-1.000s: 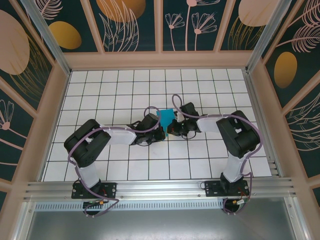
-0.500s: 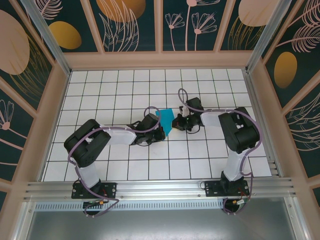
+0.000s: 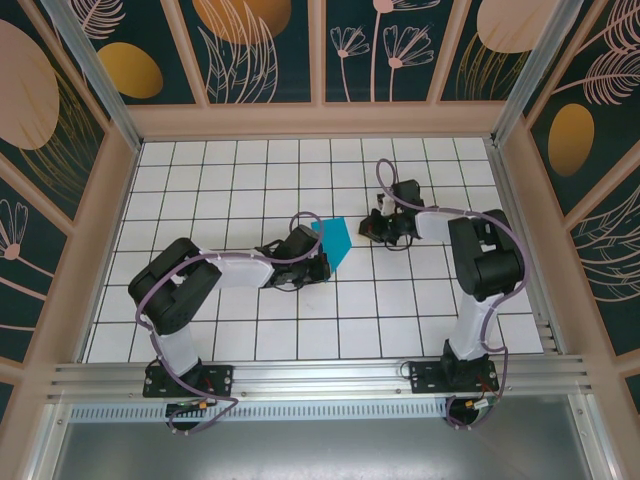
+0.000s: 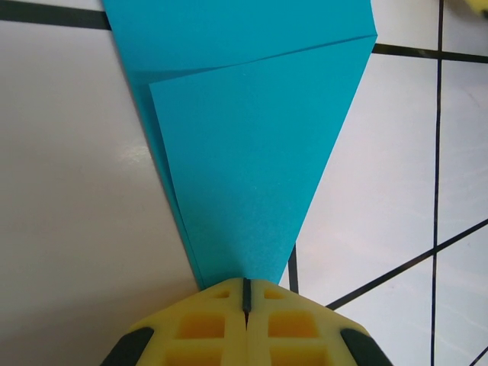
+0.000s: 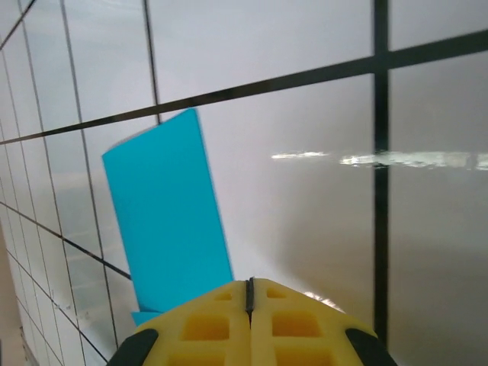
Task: Fold a paper plane with a square sheet of paper (pick it up from the middle)
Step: Third fold the triangle at the center of the table, then fourth fold the wing at the center of the table.
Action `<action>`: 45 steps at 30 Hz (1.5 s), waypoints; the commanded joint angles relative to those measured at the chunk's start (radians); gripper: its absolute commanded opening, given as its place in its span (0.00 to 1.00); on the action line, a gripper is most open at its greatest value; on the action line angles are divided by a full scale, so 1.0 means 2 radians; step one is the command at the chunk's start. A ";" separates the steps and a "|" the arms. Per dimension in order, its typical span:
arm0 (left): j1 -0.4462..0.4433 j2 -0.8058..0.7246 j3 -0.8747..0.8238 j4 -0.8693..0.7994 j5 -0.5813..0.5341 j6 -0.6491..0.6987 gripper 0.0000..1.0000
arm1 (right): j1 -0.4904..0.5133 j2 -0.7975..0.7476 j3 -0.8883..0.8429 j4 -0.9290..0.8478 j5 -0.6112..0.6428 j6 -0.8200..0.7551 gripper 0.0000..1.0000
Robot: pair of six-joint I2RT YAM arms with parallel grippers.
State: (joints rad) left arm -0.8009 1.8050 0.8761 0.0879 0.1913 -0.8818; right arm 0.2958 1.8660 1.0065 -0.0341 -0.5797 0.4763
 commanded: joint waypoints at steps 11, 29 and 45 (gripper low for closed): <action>-0.003 -0.023 0.045 -0.029 -0.092 0.013 0.07 | 0.057 -0.077 -0.091 0.045 0.012 0.051 0.17; -0.003 0.053 0.095 -0.089 -0.138 0.004 0.03 | 0.058 -0.058 -0.085 0.046 0.048 0.121 0.33; -0.002 0.055 0.083 -0.094 -0.144 -0.022 0.05 | 0.066 -0.022 -0.050 0.033 0.034 0.120 0.32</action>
State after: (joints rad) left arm -0.8009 1.8965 1.0508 -0.0540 -0.0738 -0.9070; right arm 0.4210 1.8027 0.8795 0.0448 -0.4976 0.7132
